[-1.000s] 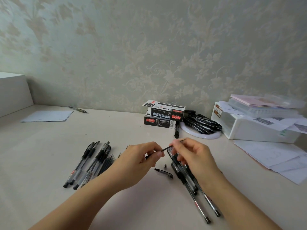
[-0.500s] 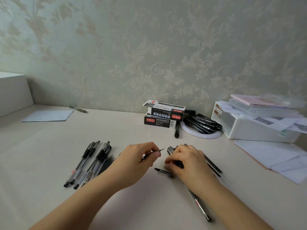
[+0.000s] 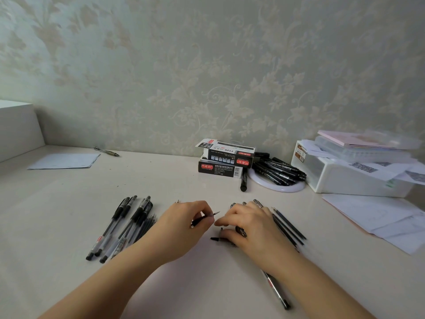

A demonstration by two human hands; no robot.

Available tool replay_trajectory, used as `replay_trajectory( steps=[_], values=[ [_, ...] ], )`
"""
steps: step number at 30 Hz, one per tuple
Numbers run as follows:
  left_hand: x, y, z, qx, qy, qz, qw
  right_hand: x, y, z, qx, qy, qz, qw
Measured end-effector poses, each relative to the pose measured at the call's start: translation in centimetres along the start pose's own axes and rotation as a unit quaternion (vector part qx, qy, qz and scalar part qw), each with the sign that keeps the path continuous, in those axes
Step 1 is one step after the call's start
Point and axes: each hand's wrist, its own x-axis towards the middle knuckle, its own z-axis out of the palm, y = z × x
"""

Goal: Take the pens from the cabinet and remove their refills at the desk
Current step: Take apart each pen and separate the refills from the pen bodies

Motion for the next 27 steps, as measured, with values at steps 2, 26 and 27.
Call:
replay_trajectory(
  steps=[2, 26, 27],
  values=[
    [0.0, 0.0, 0.0, 0.008, -0.004, 0.002, 1.0, 0.1, 0.0, 0.1, -0.007, -0.015, -0.012, 1.0],
    [-0.1, 0.6, -0.3, -0.055, 0.016, 0.047, 0.997, 0.2, -0.6, -0.7, 0.432, 0.135, 0.11, 0.885],
    [0.0, 0.6, -0.3, -0.055, 0.016, 0.047, 0.997, 0.2, -0.5, -0.8, 0.433, 0.148, 0.117, 0.882]
  ],
)
